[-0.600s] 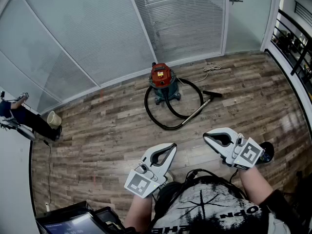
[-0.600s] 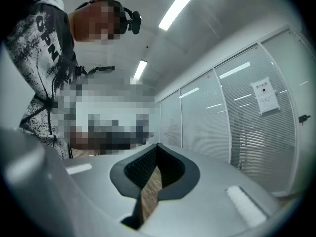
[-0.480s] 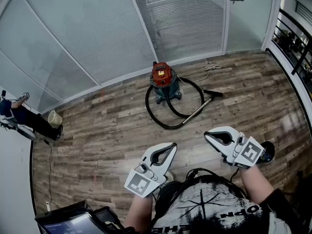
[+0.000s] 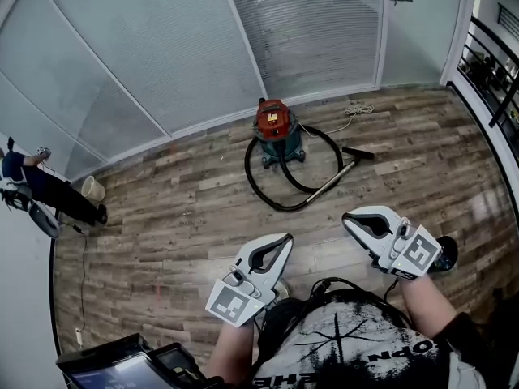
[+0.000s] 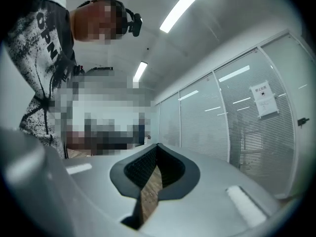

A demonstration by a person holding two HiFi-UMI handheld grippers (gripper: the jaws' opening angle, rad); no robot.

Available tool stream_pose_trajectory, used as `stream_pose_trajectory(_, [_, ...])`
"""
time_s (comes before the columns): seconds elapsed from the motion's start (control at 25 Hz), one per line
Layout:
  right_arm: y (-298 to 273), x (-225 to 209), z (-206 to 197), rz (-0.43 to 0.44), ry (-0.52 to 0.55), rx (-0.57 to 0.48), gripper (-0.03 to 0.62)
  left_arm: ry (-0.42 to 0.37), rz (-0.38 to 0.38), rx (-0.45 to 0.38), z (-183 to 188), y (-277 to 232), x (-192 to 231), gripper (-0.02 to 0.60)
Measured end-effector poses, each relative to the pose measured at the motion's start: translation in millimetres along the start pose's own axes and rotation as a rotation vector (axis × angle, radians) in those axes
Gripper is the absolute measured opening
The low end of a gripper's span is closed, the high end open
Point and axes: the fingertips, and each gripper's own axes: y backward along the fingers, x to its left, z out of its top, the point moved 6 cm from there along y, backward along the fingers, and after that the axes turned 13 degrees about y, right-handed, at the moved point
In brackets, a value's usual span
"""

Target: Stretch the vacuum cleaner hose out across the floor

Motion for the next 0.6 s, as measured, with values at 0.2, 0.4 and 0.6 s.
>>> stream_pose_trajectory(0.2, [7.7, 5.6, 9.4, 0.03, -0.006, -0.004, 0.006, -0.029, -0.035, -0.024, 1.8, -2.6, -8.7, 0.001])
stream_pose_trajectory(0.4, [-1.0, 11.9, -5.6, 0.053, -0.006, -0.008, 0.006, 0.015, -0.021, -0.046, -8.7, 1.2, -3.4, 0.001])
stream_pose_trajectory(0.6, [-17.9, 5.7, -1.4, 0.093, -0.004, 0.0, 0.006, 0.014, 0.016, -0.048, -1.3, 4.8, 11.3, 0.002])
